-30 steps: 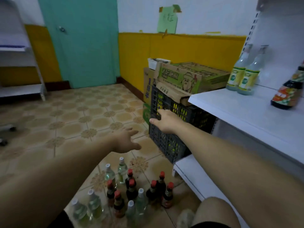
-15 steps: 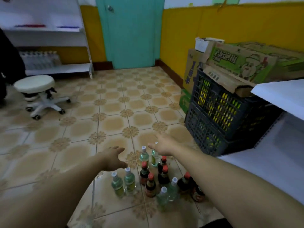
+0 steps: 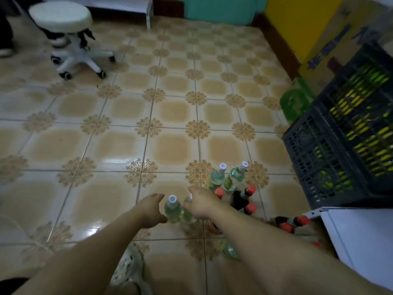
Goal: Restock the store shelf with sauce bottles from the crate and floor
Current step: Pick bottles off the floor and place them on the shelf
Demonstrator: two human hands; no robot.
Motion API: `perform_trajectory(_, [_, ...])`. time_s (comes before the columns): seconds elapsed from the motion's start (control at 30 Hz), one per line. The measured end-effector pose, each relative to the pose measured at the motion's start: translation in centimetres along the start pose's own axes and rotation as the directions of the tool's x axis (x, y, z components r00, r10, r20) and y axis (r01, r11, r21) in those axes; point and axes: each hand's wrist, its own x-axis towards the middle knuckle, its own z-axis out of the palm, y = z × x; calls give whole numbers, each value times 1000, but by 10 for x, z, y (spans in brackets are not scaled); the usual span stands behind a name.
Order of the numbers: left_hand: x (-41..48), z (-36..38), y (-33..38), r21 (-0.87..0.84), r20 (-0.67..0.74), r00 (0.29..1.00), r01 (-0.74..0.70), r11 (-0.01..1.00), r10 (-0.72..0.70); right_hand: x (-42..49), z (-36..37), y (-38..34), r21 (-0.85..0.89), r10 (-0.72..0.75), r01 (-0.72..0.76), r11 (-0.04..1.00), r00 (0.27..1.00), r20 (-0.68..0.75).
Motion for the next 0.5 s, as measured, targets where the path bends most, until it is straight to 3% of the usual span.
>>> perform_trajectory(0.27, [59, 35, -20, -208, 101, 995, 22, 978, -1, 76, 34, -14, -309, -157, 176, 935, 984, 83])
perform_trajectory(0.5, [73, 58, -36, -302, 147, 986, 118, 946, -76, 100, 48, -18, -366, -184, 219, 905, 974, 129])
